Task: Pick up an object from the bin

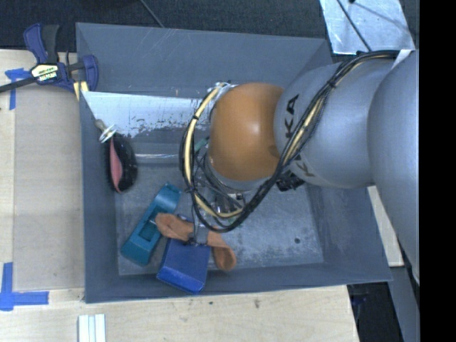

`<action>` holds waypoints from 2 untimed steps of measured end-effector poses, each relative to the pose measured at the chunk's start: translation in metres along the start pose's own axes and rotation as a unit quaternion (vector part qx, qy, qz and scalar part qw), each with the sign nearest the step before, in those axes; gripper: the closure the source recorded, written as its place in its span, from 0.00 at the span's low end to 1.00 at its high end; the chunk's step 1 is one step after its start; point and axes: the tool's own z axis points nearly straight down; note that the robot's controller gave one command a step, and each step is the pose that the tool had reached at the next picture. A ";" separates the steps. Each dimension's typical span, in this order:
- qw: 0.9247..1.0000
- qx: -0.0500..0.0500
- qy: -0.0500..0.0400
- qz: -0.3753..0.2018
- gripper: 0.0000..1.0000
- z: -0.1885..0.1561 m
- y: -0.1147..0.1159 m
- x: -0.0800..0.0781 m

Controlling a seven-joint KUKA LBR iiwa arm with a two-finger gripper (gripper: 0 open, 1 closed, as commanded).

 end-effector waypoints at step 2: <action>0.999 -0.001 -0.010 -0.037 0.00 0.035 -0.003 -0.003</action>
Offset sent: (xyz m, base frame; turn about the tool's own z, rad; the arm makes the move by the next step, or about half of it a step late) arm -0.0037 -0.0063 -0.0758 -0.1384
